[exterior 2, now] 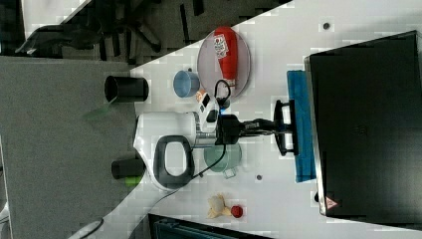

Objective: Flap open oven.

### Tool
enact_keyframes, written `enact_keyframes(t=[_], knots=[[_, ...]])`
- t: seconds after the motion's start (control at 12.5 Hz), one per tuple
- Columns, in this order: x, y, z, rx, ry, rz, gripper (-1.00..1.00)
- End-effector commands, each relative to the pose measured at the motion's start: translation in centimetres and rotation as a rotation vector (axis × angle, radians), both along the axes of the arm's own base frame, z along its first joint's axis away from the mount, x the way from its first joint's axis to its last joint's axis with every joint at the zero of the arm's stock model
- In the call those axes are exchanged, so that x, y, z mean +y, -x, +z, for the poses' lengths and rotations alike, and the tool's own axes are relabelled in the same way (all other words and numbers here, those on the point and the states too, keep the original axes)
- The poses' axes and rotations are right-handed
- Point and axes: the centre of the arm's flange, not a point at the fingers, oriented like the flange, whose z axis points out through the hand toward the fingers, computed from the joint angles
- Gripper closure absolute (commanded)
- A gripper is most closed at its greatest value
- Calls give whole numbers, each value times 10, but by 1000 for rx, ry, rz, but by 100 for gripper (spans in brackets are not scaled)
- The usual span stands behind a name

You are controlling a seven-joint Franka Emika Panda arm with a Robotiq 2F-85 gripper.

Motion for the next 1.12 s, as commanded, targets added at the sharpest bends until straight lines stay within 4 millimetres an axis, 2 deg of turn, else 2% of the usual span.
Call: enact_keyframes(t=[0.08,0.32,0.88,0.96,1.04,1.12], knots=[[66,-1,-45,-47,67,-71,65],[91,-1,-80,-49,117,-75,65],[105,-10,-133,-31,108,-49,65],[107,-10,-138,-46,97,-55,65],[108,-14,-133,-59,99,-60,65],[118,-25,-118,-105,71,-54,65]])
